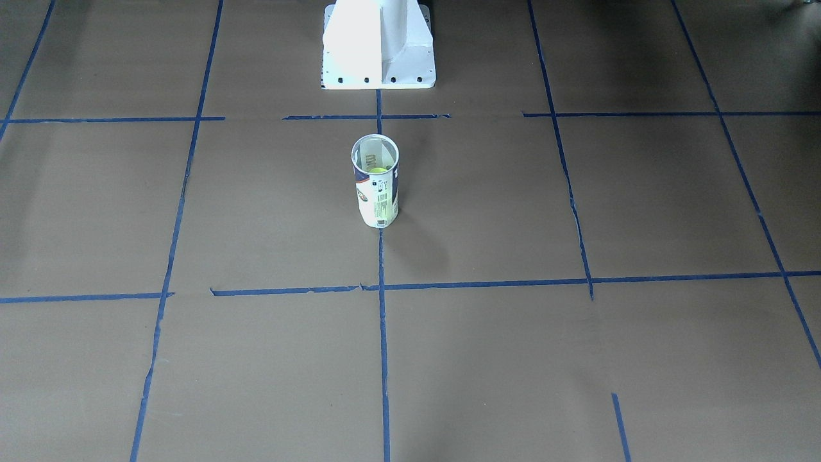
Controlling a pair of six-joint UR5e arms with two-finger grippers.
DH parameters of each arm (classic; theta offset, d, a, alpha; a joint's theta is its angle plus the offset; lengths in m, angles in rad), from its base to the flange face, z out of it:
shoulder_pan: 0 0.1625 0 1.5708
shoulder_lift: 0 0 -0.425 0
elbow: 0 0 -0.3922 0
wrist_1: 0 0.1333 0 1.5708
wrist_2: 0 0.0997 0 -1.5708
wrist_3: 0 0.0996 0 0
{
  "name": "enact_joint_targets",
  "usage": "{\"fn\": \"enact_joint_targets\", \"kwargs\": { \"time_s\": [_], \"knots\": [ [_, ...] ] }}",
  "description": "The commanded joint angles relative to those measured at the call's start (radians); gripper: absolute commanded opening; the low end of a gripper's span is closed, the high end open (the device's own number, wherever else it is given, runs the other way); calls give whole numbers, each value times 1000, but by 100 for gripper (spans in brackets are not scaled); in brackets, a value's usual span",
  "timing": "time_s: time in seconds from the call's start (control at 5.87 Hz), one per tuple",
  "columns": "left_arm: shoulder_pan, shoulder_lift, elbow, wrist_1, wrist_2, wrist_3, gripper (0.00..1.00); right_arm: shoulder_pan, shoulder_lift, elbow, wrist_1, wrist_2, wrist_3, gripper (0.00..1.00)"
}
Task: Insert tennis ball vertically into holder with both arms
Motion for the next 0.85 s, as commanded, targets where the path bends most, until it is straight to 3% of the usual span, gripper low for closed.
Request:
{"fn": "enact_joint_targets", "kwargs": {
  "time_s": [0.0,0.34,0.68],
  "knots": [
    [-4,-5,-23,78,-2,0,100,0,9,12,-26,0,5,100],
    [-6,1,-35,85,6,9,100,0,20,101,-208,5,-10,100],
    [-4,-2,-35,81,8,9,100,1,3,130,-232,13,-82,100]
  ]
}}
